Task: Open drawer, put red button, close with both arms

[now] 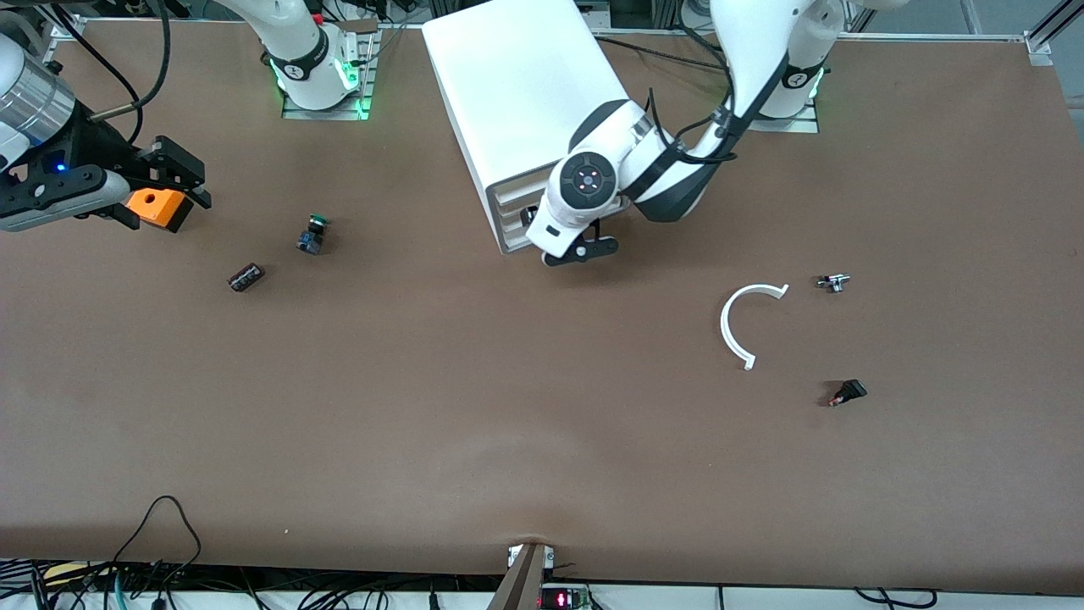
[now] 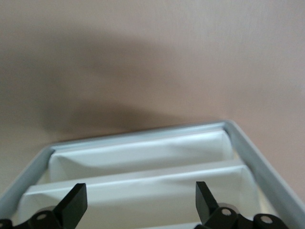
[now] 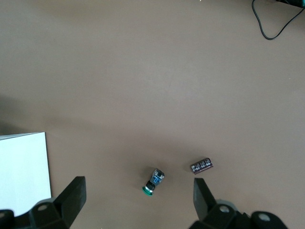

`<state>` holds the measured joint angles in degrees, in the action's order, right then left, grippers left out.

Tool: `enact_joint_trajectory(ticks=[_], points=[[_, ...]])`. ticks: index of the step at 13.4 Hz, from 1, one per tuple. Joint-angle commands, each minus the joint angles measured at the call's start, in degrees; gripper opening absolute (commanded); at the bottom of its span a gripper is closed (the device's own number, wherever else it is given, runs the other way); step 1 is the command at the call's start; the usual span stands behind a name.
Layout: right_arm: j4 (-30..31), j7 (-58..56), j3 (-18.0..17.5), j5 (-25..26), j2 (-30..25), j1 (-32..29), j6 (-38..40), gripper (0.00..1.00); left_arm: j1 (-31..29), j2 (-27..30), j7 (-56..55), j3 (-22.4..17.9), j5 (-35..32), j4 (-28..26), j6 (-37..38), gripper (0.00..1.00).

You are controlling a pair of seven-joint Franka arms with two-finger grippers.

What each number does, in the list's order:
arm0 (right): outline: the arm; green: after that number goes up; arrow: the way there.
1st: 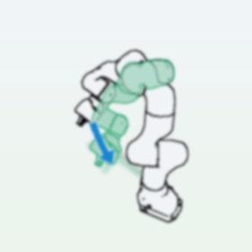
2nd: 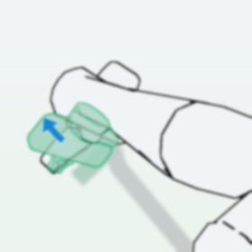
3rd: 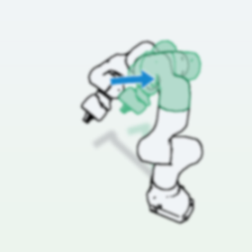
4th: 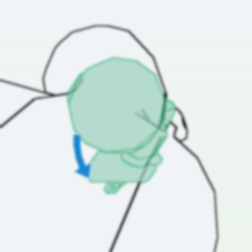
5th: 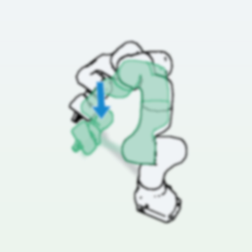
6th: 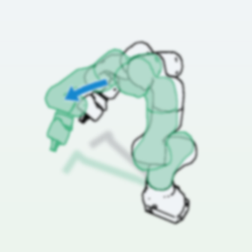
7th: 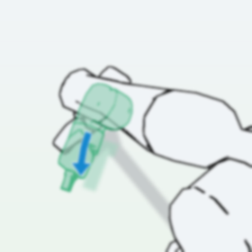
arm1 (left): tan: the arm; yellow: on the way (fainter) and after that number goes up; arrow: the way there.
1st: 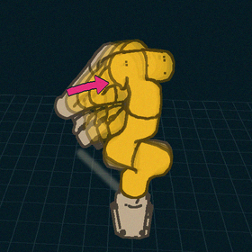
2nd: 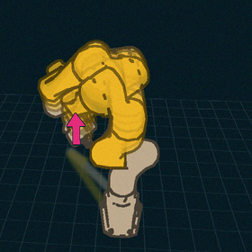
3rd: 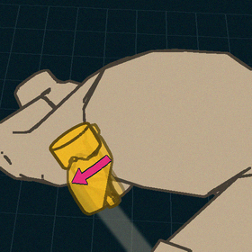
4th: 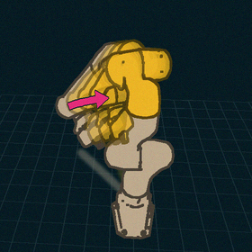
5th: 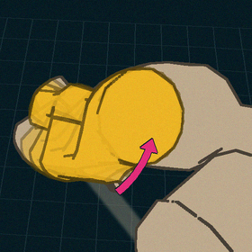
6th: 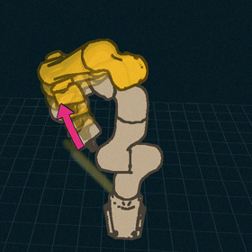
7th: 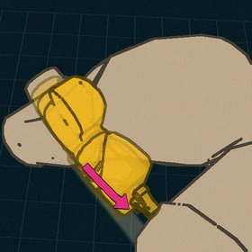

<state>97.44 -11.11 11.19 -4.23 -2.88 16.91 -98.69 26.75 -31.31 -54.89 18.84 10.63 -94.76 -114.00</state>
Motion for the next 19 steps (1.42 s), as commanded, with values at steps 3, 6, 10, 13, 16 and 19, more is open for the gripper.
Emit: enact_joint_trajectory(ticks=[3,6,10,13,16,19], points=[[0.7,-0.9,-0.8,0.4,-1.3,-0.8,-0.9,1.00,-6.5,1.4,0.7,-0.3,-3.0,8.3,8.2,1.00],[0.6,-1.0,-0.7,0.4,-1.4,-0.8,-0.8,1.00,-9.5,1.4,1.6,-0.2,-8.9,12.3,11.9,1.00],[-0.4,-1.9,-0.6,0.2,-1.5,-0.7,-0.5,1.00,-15.0,1.4,12.1,-0.3,-10.6,18.1,18.0,1.00],[-0.5,-1.9,-0.4,0.2,-2.2,-0.7,-0.2,1.00,-20.8,1.7,21.6,-0.2,-11.6,20.7,23.4,1.00],[-0.5,-1.9,-0.5,0.2,-2.4,-0.7,-0.2,1.00,-21.7,4.8,27.6,-0.4,-19.7,22.4,25.6,1.00],[-0.5,-1.9,-0.3,0.2,-2.7,-0.7,-0.1,1.00,-25.4,6.8,34.3,0.1,-22.0,22.5,28.5,1.00]])
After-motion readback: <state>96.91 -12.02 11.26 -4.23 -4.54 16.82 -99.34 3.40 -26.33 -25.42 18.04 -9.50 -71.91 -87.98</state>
